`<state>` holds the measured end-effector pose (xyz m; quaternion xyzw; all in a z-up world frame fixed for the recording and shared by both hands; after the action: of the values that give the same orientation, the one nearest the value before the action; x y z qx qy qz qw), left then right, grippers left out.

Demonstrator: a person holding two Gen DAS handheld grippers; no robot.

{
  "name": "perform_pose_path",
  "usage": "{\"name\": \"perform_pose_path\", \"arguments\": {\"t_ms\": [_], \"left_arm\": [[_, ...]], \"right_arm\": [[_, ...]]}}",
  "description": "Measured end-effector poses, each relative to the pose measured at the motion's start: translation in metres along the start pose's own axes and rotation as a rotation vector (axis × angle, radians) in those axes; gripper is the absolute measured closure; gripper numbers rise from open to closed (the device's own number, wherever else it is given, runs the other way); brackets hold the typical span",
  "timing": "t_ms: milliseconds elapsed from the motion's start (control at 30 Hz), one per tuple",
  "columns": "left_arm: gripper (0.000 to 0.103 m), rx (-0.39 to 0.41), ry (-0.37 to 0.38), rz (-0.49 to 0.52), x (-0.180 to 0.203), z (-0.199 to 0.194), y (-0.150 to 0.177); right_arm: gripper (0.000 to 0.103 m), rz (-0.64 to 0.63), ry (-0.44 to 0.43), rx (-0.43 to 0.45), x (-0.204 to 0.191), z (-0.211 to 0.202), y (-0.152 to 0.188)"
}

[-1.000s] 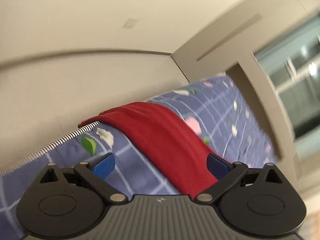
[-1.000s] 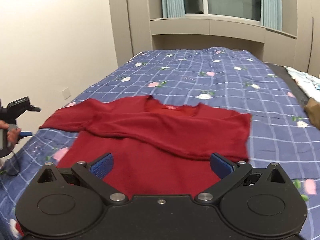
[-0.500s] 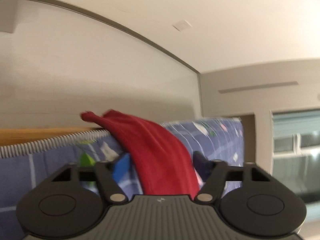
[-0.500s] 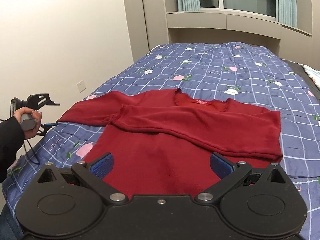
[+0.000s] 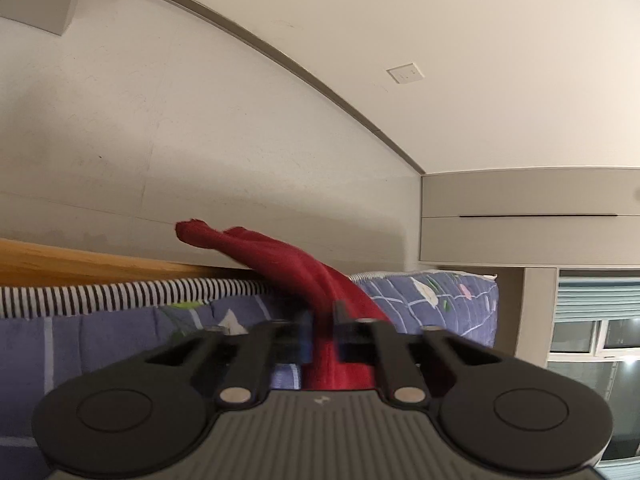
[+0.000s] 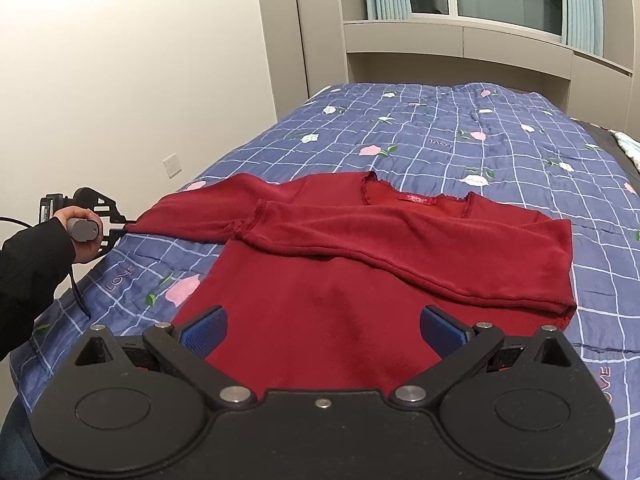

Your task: Fold small clothes

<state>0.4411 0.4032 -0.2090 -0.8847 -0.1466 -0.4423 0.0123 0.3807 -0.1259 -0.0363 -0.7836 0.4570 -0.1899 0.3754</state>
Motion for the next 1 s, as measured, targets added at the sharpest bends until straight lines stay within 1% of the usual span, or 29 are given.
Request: {"name": "perform_pose_path", "arguments": {"t_ms": [67, 133, 200, 233, 267, 333, 433, 533, 600, 667, 733, 800, 833, 900, 1000], "left_arm": [[0.097, 0.024, 0.04, 0.007, 0.003, -0.008, -0.001], [0.098, 0.044, 0.084, 0.056, 0.017, -0.016, 0.0], [0.099, 0.067, 0.14, 0.152, 0.042, -0.027, 0.005], [0.099, 0.078, 0.17, 0.222, 0.059, -0.032, 0.01], [0.099, 0.09, 0.197, 0.303, 0.076, -0.038, 0.017], [0.099, 0.119, 0.247, 0.511, 0.115, -0.053, 0.039], [0.099, 0.137, 0.344, 0.816, 0.166, -0.076, 0.086], [0.099, 0.115, 0.445, 1.101, 0.2, -0.099, 0.144], [0.099, 0.072, 0.504, 1.273, 0.211, -0.112, 0.185], [0.099, 0.016, 0.552, 1.439, 0.214, -0.123, 0.226], [0.099, -0.042, 0.579, 1.587, 0.208, -0.132, 0.261], [0.099, -0.094, 0.588, 1.738, 0.19, -0.141, 0.298], [0.099, -0.106, 0.581, 1.811, 0.178, -0.146, 0.316], [0.099, -0.133, 0.563, 1.917, 0.156, -0.15, 0.343], [0.099, -0.194, 0.545, 1.996, 0.116, -0.156, 0.375]], "right_arm": [[0.001, -0.005, 0.0, 0.005, -0.001, -0.001, -0.001], [0.001, -0.006, -0.001, 0.01, 0.0, -0.003, -0.001], [0.001, 0.002, 0.001, 0.018, 0.002, -0.004, -0.001], [0.001, 0.009, 0.003, 0.023, 0.003, -0.005, -0.001], [0.001, 0.017, 0.005, 0.028, 0.004, -0.006, -0.001], [0.001, 0.033, 0.008, 0.038, 0.008, -0.009, 0.0], [0.001, 0.067, 0.017, 0.055, 0.015, -0.013, 0.001], [0.001, 0.112, 0.037, 0.077, 0.026, -0.019, 0.002], [0.001, 0.145, 0.056, 0.095, 0.036, -0.024, 0.0], [0.001, 0.194, 0.078, 0.114, 0.051, -0.03, 0.001], [0.001, 0.255, 0.097, 0.126, 0.067, -0.036, 0.003], [0.001, 0.32, 0.106, 0.133, 0.083, -0.041, 0.007], [0.001, 0.349, 0.106, 0.135, 0.09, -0.042, 0.01], [0.001, 0.402, 0.096, 0.137, 0.1, -0.045, 0.017], [0.001, 0.474, 0.032, 0.13, 0.109, -0.044, 0.023]]}}
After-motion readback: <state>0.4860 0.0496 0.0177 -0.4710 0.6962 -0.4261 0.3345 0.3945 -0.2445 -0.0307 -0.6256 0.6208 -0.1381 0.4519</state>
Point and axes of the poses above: each gripper's, at about its wrist camera, not at the fingertips, and z roughly the way its jaws point, x to its right, y to its underside, the point moved 6 cm from there along z, roughly the way its jaws point, and after that the axes turned 6 degrees about -z, right-handed, at the moved point
